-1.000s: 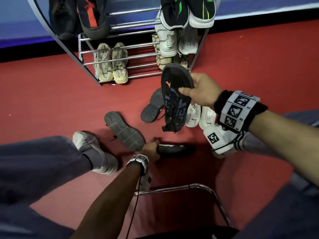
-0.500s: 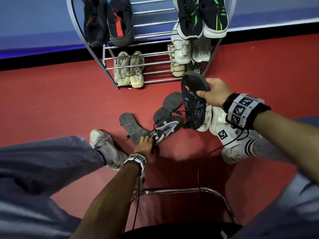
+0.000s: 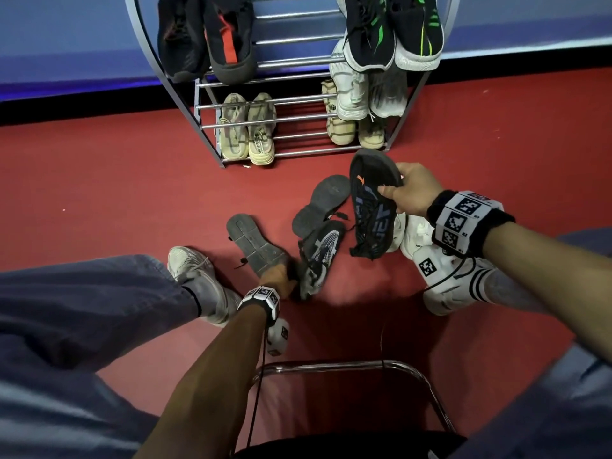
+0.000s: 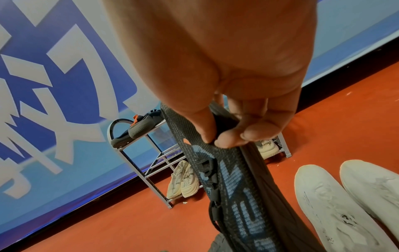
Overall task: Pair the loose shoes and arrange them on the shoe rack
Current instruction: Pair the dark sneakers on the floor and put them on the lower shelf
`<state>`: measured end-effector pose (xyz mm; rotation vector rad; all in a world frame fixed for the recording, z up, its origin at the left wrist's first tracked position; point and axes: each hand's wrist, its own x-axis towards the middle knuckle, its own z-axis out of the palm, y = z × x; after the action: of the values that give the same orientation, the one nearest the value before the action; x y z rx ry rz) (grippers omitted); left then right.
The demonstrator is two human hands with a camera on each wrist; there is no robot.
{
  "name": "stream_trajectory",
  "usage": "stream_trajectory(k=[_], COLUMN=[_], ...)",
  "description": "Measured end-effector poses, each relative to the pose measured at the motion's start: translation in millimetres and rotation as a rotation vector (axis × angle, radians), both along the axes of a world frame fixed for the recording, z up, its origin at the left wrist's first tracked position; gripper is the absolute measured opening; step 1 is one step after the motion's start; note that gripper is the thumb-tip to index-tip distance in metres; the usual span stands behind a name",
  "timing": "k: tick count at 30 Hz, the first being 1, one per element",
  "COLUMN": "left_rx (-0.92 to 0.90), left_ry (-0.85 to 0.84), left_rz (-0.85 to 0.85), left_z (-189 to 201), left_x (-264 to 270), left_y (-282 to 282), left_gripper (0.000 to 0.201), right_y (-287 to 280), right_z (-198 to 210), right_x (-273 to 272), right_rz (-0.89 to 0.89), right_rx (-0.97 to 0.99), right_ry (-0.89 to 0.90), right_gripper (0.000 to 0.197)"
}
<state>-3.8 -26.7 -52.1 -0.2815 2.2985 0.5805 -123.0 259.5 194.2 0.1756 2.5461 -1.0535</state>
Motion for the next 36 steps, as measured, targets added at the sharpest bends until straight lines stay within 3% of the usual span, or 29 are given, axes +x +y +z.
stream_trajectory(k=[3, 5, 9, 12, 13, 16, 17, 19, 24, 26, 30, 34, 36], left_rx=[0.131, 0.147, 0.214, 0.142, 0.173, 0.417, 0.491, 0.573, 0.645, 0.609, 0.531, 0.378, 0.315], left_ry=[-0.159, -0.173, -0.125, -0.020, -0.012, -0.054, -0.084, -0.141, -0.042, 0.061, 0.139, 0.109, 0.062], left_rz=[0.050, 0.169, 0.432, 0.648, 0.719, 1.008, 1.088, 1.152, 1.005, 0.963, 0.691, 0.792, 0.831], left_z=[-4.7, -10.6, -22.4, -35.1, -30.6, -25.8, -23.1, -37.1, -7.2, -0.7, 21.6, 2.0, -24.8], left_x=[20.1, 34.2, 48.8, 42.4, 39.1, 26.5, 24.2, 22.2, 6.9, -6.6, -30.1, -29.7, -20.7], left_y=[7.5, 9.8, 0.8, -12.0, -15.0, -19.1, -20.3, -25.3, -10.8, -3.5, 15.6, 6.9, -1.9], left_gripper=[0.035, 0.028, 0.032, 0.064, 0.066, 0.027, 0.027, 0.046, 0.028, 0.032, 0.040, 0.011, 0.029], right_y=[-2.8, -6.6, -17.0, -23.5, -24.6, -30.0, -32.5, -38.3, -44.7, -44.3, -41.3, -39.1, -37.5], right_z=[-3.8, -6.3, -10.6, -17.4, -21.3, -40.4, -50.7, -71.7, -114.7, -127.8, -146.9, -156.1, -163.0], right_x=[-0.7, 0.5, 5.7, 10.7, 12.2, 17.2, 18.2, 22.6, 34.7, 36.7, 39.7, 40.6, 41.1], right_rz=[0.002, 0.008, -0.011, -0.109, -0.149, -0.271, -0.316, -0.436, -0.544, -0.551, -0.602, -0.671, -0.701], right_rx=[-0.018, -0.037, -0.155, -0.387, -0.426, -0.454, -0.447, -0.442, -0.395, -0.379, -0.362, -0.363, -0.394], right_ry=[-0.009, 0.006, 0.080, -0.001, -0.033, -0.082, -0.083, -0.077, -0.127, -0.175, -0.244, -0.279, -0.287], right_gripper=[0.023, 0.024, 0.025, 0.026, 0.024, 0.016, 0.018, 0.023, 0.027, 0.030, 0.039, 0.041, 0.044])
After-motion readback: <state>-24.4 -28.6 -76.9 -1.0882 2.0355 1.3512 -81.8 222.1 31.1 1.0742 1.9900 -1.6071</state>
